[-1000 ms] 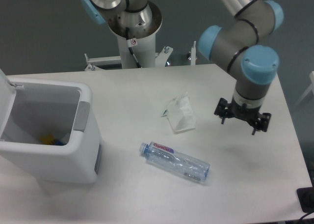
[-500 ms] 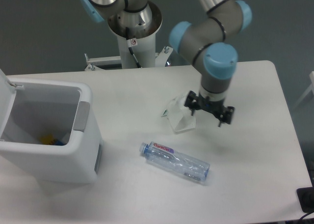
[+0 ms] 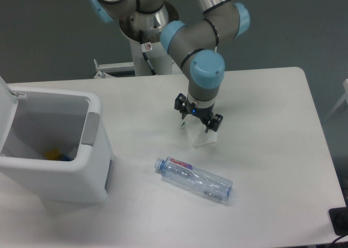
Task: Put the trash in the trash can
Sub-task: 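Close the gripper on the white tissue and lift it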
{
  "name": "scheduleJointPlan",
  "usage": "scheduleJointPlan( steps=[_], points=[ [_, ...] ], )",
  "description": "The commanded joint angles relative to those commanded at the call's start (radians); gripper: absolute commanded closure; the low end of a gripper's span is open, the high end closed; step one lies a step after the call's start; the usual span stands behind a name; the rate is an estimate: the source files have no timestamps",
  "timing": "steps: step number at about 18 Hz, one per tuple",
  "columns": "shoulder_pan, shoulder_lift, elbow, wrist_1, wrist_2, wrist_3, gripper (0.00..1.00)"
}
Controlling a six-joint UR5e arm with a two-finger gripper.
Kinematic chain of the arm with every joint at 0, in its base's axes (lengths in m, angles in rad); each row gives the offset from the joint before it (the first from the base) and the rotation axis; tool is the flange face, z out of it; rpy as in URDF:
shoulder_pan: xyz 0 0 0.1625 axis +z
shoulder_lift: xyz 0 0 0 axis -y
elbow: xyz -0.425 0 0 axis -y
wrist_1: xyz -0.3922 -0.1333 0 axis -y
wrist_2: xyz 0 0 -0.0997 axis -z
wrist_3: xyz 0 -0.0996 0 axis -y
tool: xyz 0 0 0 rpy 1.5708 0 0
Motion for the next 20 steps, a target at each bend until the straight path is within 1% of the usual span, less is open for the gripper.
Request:
scheduleJointPlan(
  steps=[2, 4, 9, 12, 16, 18, 20],
  points=[
    [0.000, -0.006, 0.000, 0.000, 0.009, -0.002, 0.85],
    [0.000, -0.011, 0.000, 0.000, 0.020, 0.000, 0.88],
    [0.000, -0.021, 0.006, 0.003, 0.023, -0.002, 0.99],
    [0.005, -0.022, 0.024, 0.000, 0.023, 0.002, 1.00],
    [0.029, -0.020, 0.089, -0.002, -0.003, 0.003, 1.00],
    [0.035, -0.015, 0.113, -0.003, -0.053, 0.002, 1.00],
    [0.058, -0.008, 0.124, -0.003, -0.106, 0.000, 1.00]
  ],
)
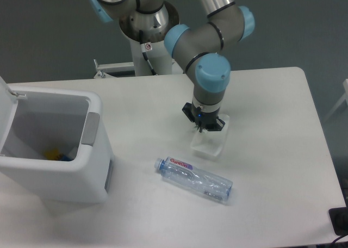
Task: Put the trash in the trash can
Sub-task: 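Close the gripper on the white tissue and lift it, then carry the tissue over the white bin and open the gripper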
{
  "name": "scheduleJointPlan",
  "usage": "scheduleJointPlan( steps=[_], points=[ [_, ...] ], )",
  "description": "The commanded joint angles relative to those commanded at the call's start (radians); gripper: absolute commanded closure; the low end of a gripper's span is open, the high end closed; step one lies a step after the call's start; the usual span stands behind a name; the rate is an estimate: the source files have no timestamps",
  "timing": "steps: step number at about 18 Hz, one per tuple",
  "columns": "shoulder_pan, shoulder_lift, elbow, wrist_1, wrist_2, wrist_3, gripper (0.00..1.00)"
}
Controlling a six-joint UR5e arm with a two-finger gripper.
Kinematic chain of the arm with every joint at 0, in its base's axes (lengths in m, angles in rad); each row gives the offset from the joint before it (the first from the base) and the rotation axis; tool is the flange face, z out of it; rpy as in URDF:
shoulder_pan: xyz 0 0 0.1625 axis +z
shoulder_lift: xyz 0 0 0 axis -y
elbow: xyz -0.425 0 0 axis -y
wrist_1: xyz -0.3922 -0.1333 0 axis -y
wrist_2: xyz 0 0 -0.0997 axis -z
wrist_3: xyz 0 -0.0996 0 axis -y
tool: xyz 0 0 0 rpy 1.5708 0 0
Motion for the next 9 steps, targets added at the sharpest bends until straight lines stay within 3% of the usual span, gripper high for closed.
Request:
scheduleJointPlan(
  steps=[2, 9],
  points=[
    [0.002, 0.012, 0.018, 0.003, -0.064, -0.014, 1.00],
    [-0.020, 0.037, 0.185, -0.005, -0.278, -0.286, 1.00]
  ],
)
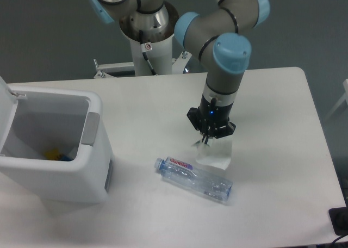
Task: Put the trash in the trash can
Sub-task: 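Carry the tissue over the white bin and open the gripper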
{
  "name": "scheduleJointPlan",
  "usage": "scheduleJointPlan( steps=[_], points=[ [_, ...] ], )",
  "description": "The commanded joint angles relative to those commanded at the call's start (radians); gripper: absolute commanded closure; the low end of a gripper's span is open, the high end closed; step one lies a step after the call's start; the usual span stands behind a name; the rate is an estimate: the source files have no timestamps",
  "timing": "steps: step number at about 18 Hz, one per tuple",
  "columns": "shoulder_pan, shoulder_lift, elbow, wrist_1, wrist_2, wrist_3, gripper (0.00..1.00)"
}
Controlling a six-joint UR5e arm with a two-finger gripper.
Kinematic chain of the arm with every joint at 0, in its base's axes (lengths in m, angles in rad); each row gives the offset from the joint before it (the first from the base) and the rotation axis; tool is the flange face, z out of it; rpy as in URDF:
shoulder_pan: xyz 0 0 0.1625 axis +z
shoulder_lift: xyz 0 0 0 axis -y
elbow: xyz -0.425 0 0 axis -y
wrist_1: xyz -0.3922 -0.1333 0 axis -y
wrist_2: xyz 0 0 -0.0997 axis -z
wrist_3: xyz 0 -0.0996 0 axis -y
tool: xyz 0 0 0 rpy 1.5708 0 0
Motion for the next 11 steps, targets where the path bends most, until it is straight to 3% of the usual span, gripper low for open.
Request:
scheduleJointPlan(
  steps=[3, 11],
  points=[
    [-0.043, 0.043, 0.058, 0.000, -0.068, -0.109, 1.00],
    [-0.110, 0.163, 0.109, 0.003, -0.172, -0.253, 1.00]
  ],
)
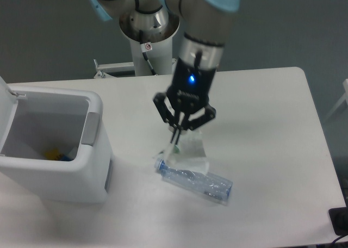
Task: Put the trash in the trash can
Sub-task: 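Carry the tissue over the white bin and open the gripper, then raise the gripper out of the bin and move toward the water bottle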
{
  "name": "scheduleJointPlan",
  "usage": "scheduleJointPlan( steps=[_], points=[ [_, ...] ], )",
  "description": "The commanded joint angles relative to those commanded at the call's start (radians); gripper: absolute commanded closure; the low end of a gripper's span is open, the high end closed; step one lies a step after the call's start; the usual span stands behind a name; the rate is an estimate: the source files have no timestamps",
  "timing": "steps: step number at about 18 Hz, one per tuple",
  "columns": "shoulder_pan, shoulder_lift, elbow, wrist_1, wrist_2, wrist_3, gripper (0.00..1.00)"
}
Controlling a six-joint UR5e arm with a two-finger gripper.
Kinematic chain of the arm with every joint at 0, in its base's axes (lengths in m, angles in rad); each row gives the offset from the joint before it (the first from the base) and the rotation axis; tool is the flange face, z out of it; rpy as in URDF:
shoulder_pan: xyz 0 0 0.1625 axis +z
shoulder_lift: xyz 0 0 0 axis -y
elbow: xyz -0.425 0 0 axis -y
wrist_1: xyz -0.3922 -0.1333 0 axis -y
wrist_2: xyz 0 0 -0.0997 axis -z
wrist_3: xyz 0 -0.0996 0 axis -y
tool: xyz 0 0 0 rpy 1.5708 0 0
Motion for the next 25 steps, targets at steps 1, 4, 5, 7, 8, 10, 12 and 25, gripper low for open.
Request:
scheduleJointPlan(
  steps=[1, 4, 5, 7, 8, 10, 12, 25],
  points=[
    [-0.020, 0.011, 0.000, -0.002, 0.000, -0.002, 1.00],
    [-0.087, 0.022, 0.000, 0.000, 0.002, -0.006, 1.00],
    [-0.118, 0.026, 0.000, 0.005, 0.003, -0.006, 1.00],
    [-0.161, 0.028, 0.000, 0.009, 0.003, -0.005, 1.00],
    [-0.186, 0.029, 0.005, 0.011, 0.003, -0.005, 1.00],
    [-0.226, 0.032, 0.017, 0.012, 0.003, 0.003, 0.97],
    [-0.261, 0.032, 0.017, 0.012, 0.006, 0.000, 0.96],
    [-0.292, 0.028, 0.005, 0.040, 0.008, 0.017, 0.01]
  ],
)
